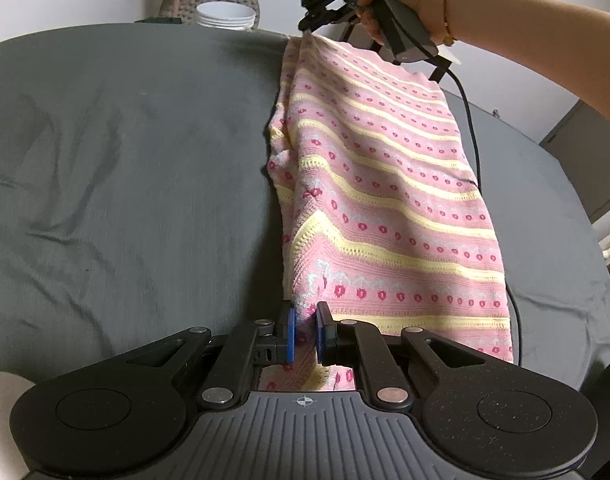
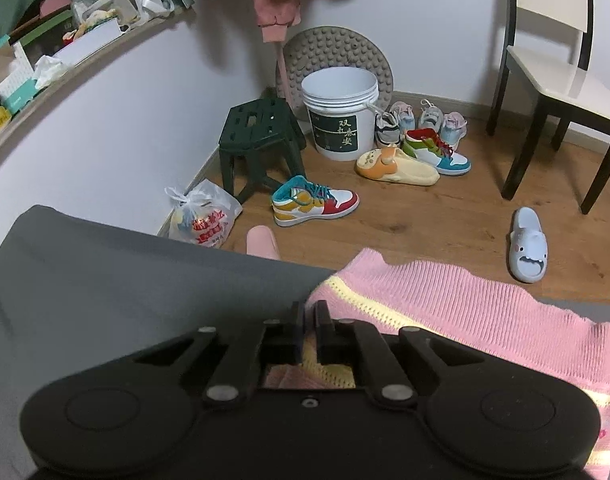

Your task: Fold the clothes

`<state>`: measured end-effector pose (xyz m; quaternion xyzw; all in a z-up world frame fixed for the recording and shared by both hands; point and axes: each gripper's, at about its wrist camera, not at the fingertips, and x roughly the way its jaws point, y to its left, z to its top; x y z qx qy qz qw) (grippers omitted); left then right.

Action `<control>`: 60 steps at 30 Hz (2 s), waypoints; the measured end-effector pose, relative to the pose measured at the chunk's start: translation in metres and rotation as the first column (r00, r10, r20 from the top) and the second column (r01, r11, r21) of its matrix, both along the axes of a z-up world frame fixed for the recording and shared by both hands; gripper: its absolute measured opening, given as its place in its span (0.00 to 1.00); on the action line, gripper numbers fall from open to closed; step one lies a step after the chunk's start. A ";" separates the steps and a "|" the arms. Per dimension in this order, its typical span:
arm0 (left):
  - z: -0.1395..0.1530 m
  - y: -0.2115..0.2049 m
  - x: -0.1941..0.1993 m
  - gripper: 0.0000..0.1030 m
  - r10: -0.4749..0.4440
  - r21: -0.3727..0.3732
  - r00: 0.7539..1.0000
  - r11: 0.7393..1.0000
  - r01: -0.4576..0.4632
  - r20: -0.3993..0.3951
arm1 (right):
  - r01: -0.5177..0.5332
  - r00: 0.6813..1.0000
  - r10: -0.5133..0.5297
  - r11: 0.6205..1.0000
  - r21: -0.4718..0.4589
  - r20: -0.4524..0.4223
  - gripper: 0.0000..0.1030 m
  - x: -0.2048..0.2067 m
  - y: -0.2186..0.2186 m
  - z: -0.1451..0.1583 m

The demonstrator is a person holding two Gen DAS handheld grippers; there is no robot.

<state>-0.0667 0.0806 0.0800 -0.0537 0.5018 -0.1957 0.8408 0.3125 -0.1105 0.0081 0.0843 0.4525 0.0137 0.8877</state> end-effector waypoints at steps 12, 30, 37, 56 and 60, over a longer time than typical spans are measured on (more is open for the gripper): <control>-0.002 -0.002 0.001 0.06 0.006 0.035 0.999 0.999 -0.005 -0.036 | -0.010 1.000 0.010 0.998 0.059 -0.008 0.01 0.012 0.011 -0.015; -0.011 -0.003 0.005 0.69 0.045 0.104 0.998 0.994 -0.041 -0.038 | -0.339 0.941 0.308 0.870 0.359 0.143 0.59 -0.168 -0.087 0.054; 0.014 -0.022 -0.008 0.69 -0.118 0.116 0.988 0.988 0.106 0.103 | -0.486 0.872 0.436 0.823 0.293 0.221 0.67 -0.347 -0.127 0.072; -0.005 -0.107 -0.117 0.68 -0.979 0.857 0.201 0.080 0.509 -0.028 | -0.777 0.605 0.793 0.607 -0.166 0.070 0.56 -0.465 -0.012 0.003; -0.006 -0.111 -0.117 0.65 -0.986 0.860 0.159 0.049 0.508 -0.039 | -0.787 0.601 0.797 0.603 -0.130 0.059 0.59 -0.475 -0.008 -0.001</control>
